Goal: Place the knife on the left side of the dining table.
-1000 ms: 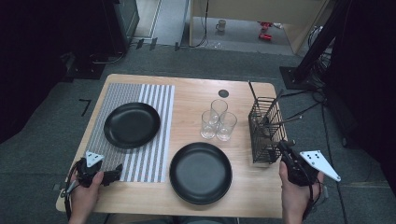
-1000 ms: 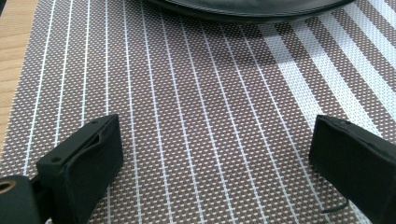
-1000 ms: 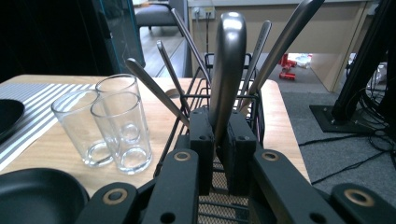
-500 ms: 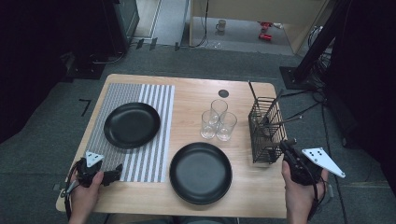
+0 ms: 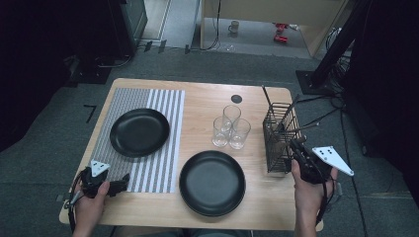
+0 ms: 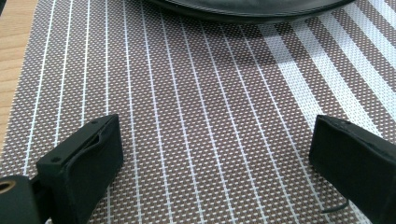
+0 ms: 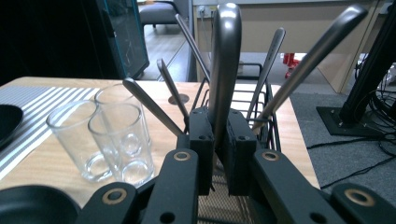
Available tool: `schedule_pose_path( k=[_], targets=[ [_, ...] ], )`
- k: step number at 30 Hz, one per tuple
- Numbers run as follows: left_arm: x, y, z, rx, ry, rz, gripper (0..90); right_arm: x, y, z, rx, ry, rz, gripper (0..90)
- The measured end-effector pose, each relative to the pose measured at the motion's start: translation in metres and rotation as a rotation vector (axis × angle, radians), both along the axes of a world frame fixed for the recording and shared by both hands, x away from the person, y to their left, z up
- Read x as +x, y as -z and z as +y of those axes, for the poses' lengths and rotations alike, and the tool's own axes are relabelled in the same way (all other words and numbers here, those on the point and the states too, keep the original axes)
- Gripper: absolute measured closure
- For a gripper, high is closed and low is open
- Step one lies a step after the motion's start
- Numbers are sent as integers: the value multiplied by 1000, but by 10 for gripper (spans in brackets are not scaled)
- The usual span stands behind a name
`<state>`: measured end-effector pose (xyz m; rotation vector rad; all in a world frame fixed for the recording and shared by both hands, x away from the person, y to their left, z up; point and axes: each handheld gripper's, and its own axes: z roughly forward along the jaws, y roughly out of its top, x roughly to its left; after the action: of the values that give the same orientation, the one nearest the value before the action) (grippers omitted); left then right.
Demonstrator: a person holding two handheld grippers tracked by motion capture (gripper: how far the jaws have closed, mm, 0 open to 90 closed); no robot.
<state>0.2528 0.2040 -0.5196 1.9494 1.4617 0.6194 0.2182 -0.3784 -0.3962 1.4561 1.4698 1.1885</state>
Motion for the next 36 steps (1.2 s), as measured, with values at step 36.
schedule_pose_path(
  k=[36],
  targets=[
    [0, 0, 0, 0, 0, 0, 31, 24, 19, 2, 63, 31, -27, 839]
  ],
)
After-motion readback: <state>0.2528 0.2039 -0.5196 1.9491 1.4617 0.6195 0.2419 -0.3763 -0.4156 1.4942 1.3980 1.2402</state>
